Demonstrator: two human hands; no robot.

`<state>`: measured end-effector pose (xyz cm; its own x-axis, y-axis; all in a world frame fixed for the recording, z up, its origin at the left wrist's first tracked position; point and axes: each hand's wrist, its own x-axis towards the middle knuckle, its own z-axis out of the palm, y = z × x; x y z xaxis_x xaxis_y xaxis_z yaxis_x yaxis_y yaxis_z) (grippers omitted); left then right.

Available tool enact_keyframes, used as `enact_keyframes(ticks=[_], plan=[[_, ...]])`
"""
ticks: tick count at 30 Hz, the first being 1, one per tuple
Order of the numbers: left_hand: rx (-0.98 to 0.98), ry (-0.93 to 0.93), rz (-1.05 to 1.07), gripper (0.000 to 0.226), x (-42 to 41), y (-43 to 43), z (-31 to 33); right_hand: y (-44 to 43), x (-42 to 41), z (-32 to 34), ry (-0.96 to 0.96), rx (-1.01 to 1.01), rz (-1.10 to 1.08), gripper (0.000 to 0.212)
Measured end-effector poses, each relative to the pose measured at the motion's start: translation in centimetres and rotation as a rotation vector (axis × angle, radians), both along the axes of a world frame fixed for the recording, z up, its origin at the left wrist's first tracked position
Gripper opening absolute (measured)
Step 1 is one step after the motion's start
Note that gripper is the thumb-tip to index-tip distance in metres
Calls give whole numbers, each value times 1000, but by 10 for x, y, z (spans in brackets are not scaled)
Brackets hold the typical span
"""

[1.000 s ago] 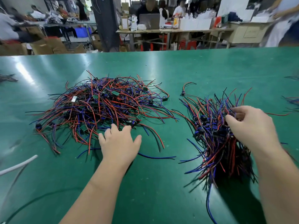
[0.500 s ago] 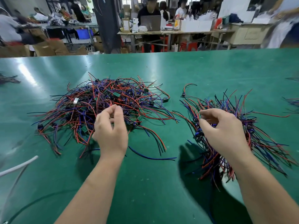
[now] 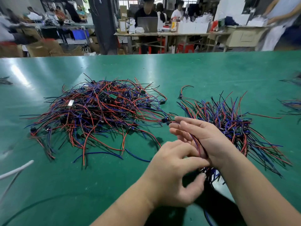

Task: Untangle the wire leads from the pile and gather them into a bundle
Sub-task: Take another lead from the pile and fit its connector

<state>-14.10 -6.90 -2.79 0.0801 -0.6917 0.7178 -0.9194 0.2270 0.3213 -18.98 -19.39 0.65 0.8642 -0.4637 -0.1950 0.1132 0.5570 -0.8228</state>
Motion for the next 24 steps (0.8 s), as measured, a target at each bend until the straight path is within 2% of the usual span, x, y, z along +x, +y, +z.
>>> enact_keyframes(ticks=[2,3,6,9,11,13,15,17,20,22,24], plan=[[3,111,-39,12,2,2,-2,-5,-1,-2,-17,-53,-17,33],[-4,231,-41,15,3,3,-3,-7,-1,-2,-32,-80,-11,31],[-36,768,105,34,11,2,1,-5,-2,-3,-93,-121,45,26],[-6,1341,248,46,26,-2,7,2,-3,-5,-152,-147,190,25],[-12,1548,256,50,37,-2,9,8,-4,-7,-141,-190,322,26],[-46,1559,306,43,46,2,9,14,-4,-10,-93,-284,425,28],[-40,1476,401,34,53,5,9,19,-2,-14,-47,-408,431,29],[10,1338,471,33,60,8,10,21,2,-15,-22,-506,319,22],[34,1176,539,36,63,13,11,17,5,-15,-13,-630,29,23],[-36,1242,484,28,64,13,12,11,6,-14,-52,-625,-109,25],[-124,1292,404,22,64,13,16,6,6,-16,-59,-708,-161,26]])
